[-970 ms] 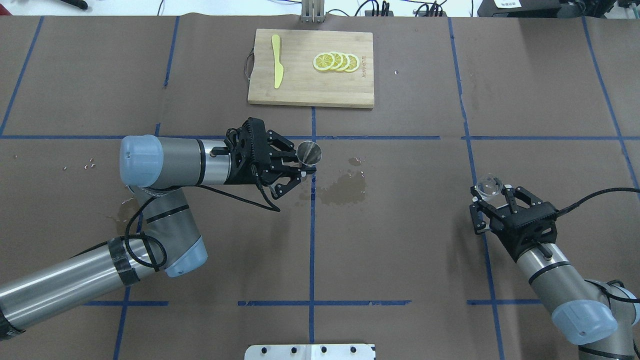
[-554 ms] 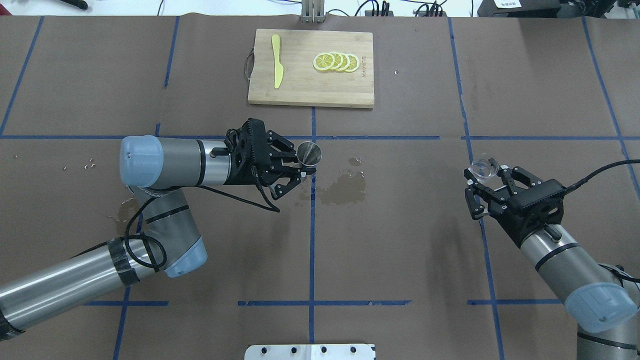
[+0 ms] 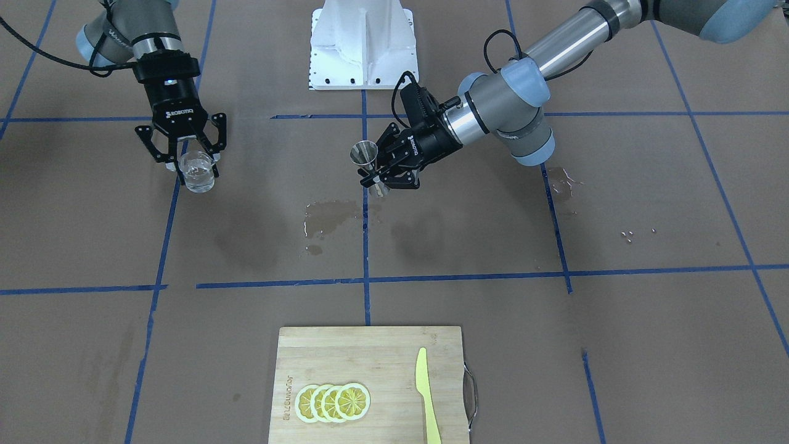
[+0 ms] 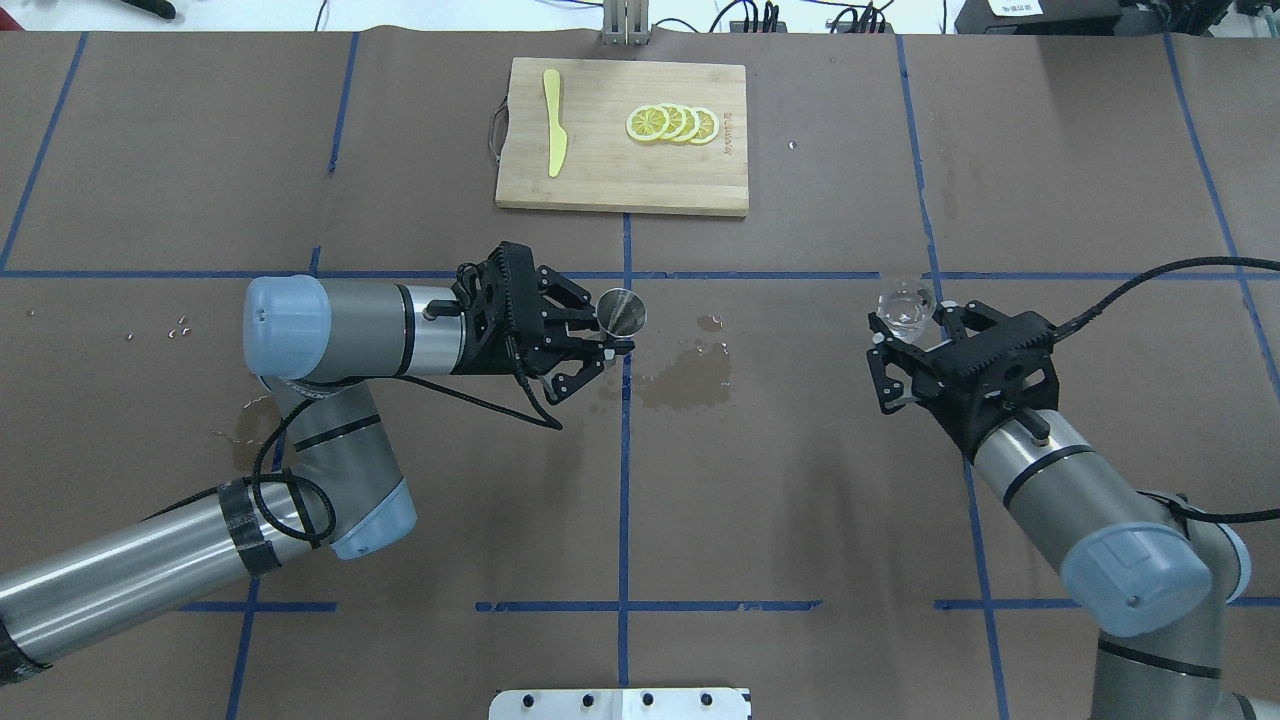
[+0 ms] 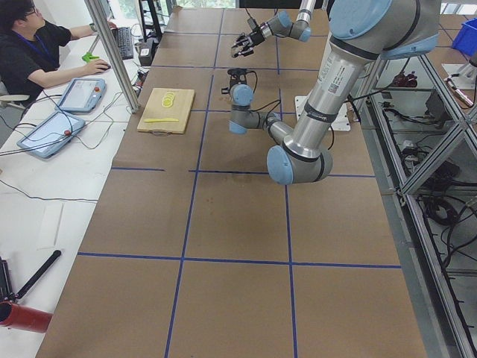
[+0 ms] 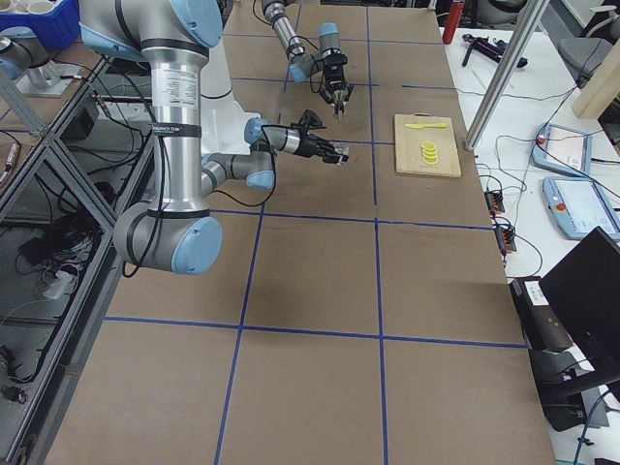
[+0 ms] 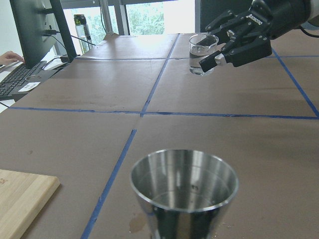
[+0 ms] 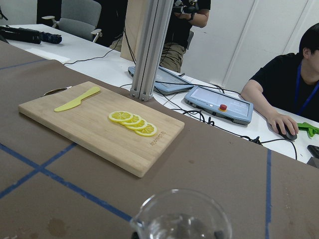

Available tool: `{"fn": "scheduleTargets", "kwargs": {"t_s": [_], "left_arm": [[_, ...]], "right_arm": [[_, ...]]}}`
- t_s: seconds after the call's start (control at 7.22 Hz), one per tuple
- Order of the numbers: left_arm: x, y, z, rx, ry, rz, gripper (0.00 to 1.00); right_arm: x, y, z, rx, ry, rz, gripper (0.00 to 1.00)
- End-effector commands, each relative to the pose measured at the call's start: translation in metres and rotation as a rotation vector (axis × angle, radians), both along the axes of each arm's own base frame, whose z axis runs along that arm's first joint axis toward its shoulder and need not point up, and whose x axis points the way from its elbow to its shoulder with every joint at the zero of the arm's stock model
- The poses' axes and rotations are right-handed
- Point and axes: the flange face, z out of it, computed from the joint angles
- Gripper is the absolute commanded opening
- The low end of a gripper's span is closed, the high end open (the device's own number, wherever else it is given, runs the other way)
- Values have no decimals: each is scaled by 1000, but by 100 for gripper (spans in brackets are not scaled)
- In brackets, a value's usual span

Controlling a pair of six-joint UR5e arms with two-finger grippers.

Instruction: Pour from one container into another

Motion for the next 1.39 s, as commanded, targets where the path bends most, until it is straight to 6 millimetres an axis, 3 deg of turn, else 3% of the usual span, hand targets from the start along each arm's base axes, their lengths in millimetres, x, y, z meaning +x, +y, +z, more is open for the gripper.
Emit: {"fn": "scheduleTargets", "kwargs": {"t_s": [0.0, 0.14, 0.42, 0.97, 1.25], "left_arm": [[3, 0, 2, -7, -8, 2, 0], [4, 0, 2, -10, -7, -9, 0], [7, 1, 2, -15, -7, -20, 0], [7, -1, 2, -20, -8, -40, 0], [11, 3, 2, -22, -7, -32, 0]], "right_arm": [[-29, -9, -56, -3, 9, 2, 0], [-38, -9, -67, -9, 31, 0, 0], [-72, 5, -109, -1, 96, 24, 0], [-103, 26, -167, 4, 171, 14, 0], [-112, 29, -174, 1, 211, 11, 0]]}}
